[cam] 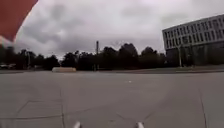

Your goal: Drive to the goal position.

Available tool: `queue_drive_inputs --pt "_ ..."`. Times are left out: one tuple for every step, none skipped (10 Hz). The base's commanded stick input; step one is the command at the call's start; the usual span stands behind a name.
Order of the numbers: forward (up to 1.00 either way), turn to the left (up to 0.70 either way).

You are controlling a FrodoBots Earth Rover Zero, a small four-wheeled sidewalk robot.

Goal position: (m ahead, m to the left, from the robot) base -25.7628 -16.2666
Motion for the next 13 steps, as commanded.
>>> queue_drive_inputs --pt "0.00 -1.00" --pt "0.00 -1.00" --pt "0.00 -1.00" --pt "0.00 -1.00" --pt "0.00 -1.00" --pt "0.00 -1.00" --pt "0.00 -1.00" --pt "0.00 -1.00" --pt "0.00 -1.00" --pt "0.00 -1.00" --pt "0.00 -1.00" --pt "0.00 -1.00" --pt "0.00 -1.00"
